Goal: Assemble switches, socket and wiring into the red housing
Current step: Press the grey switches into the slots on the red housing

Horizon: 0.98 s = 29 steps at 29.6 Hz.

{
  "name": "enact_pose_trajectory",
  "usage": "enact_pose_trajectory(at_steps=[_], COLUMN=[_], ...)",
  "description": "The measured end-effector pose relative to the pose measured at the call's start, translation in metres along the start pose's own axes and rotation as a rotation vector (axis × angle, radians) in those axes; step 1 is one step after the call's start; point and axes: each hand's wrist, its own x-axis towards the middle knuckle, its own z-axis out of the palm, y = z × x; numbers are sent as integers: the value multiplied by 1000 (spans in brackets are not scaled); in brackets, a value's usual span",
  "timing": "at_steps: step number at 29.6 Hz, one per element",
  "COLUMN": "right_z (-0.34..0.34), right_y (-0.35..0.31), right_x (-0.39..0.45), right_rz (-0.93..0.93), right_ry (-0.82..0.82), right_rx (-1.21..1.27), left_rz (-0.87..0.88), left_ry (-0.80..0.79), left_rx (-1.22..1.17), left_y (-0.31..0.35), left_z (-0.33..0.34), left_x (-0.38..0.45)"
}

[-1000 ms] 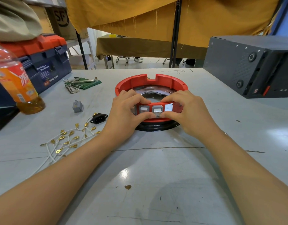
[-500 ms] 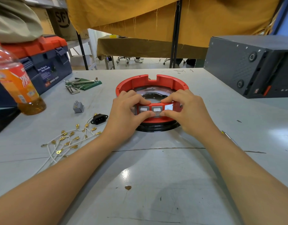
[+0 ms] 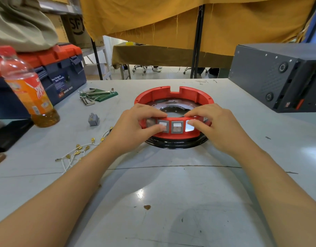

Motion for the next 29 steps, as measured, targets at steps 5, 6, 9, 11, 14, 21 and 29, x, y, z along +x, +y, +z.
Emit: enact_pose_trajectory(at_steps=[5, 6, 9, 11, 14, 21, 29], right_z=[3, 4, 8, 12, 16, 12, 7], right_y=[-3, -4, -9, -14, -21, -20, -12], right_x=[1, 2, 0, -2, -3, -3, -5], right_rz=[25, 25, 16, -9, -38, -11, 14], right_ry=[22, 21, 31, 45, 53, 33, -10], right_rx=[45, 55, 80, 103, 119, 100, 87], left_rz=[-123, -170, -371, -497, -632, -667, -620], left_ry=[152, 188, 214, 176, 63, 21, 224], left_rx=[40, 77, 238, 311, 348, 348, 295], left_y=[-24, -33, -61, -77, -90, -101, -93], left_z=[-28, -33, -43, -46, -48, -44, -45], left_x=[3, 3, 1, -1, -5, -7, -6])
